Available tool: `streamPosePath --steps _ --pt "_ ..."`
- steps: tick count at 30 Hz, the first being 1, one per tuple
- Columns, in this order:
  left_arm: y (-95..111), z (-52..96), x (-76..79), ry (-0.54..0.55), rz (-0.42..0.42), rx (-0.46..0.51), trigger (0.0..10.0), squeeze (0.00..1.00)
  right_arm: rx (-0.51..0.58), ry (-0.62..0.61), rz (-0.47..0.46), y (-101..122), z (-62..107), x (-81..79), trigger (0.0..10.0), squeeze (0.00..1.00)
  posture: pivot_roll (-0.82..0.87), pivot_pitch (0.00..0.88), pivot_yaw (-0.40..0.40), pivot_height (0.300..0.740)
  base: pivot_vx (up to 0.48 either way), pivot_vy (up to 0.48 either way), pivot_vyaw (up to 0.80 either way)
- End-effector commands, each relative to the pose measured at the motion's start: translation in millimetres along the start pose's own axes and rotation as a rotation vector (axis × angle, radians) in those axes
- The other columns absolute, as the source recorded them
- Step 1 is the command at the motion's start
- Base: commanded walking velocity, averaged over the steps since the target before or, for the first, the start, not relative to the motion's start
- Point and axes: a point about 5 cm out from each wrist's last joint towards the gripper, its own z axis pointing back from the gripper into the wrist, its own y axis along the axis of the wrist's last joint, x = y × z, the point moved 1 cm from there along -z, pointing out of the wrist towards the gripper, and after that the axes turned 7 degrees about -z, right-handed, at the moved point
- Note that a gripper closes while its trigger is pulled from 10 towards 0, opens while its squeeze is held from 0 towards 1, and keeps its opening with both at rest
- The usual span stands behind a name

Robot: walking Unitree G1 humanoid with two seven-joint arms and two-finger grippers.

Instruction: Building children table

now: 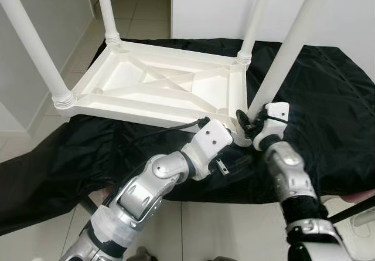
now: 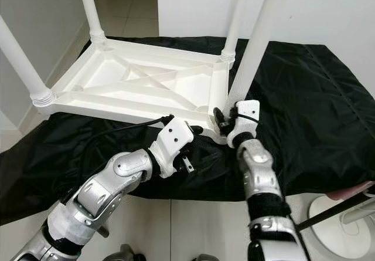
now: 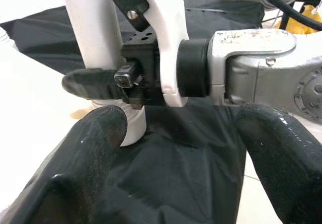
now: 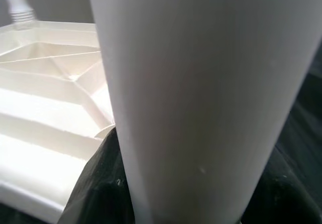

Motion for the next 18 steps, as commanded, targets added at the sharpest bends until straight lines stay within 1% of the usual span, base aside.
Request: streamPosePath --steps 1,2,4,7,8,9,11,12,17,18 --pt "3.1 -1.9 -1.2 -0.029 -0.017 0.016 10.0 0.00 -0.079 -0.081 -0.057 -20.9 7.4 0.7 10.0 0.00 -0.03 0.000 0.002 0.740 0.000 0.000 0.00" --pt "3.1 -1.9 -1.2 -0.029 -0.017 0.016 10.0 0.00 -0.079 -0.081 -0.057 -20.9 7.4 0.7 10.0 0.00 -0.03 0.000 0.002 0.740 0.000 0.000 0.00" --pt "3.0 -1.7 -4.1 -0.023 -0.024 0.015 10.0 0.00 -0.043 -0.231 -0.090 -20.6 13.5 -3.4 10.0 0.00 -0.03 0.000 0.005 0.740 0.000 0.000 0.00" --pt "3.0 -1.7 -4.1 -0.023 -0.024 0.015 10.0 0.00 -0.043 -0.231 -0.090 -20.6 13.5 -3.4 10.0 0.00 -0.03 0.000 0.005 0.740 0.000 0.000 0.00" --pt "3.2 -1.3 -6.3 -0.023 -0.033 0.014 10.0 0.00 0.003 -0.337 -0.124 -17.5 20.5 -10.7 10.0 0.00 -0.03 0.000 0.014 0.740 0.000 0.000 0.00" --pt "3.2 -1.3 -6.3 -0.023 -0.033 0.014 10.0 0.00 0.003 -0.337 -0.124 -17.5 20.5 -10.7 10.0 0.00 -0.03 0.000 0.014 0.740 0.000 0.000 0.00" --pt "3.5 -1.2 -7.5 -0.023 -0.039 0.015 10.0 0.00 0.030 -0.363 -0.151 -15.0 24.1 -17.2 10.0 0.00 -0.03 0.000 0.018 0.740 0.000 0.000 0.00" --pt "3.5 -1.2 -7.5 -0.023 -0.039 0.015 10.0 0.00 0.030 -0.363 -0.151 -15.0 24.1 -17.2 10.0 0.00 -0.03 0.000 0.018 0.740 0.000 0.000 0.00" --pt "3.8 -1.4 -8.3 -0.024 -0.041 0.018 10.0 0.00 0.046 -0.367 -0.132 -11.7 25.9 -18.1 10.0 0.00 -0.03 0.000 0.024 0.740 0.000 0.000 0.00" --pt "3.3 -1.5 -8.0 -0.027 -0.045 0.017 10.0 0.00 0.053 -0.361 -0.114 -9.6 27.1 -18.3 10.0 0.00 -0.04 0.000 0.028 0.740 0.000 0.000 0.00"
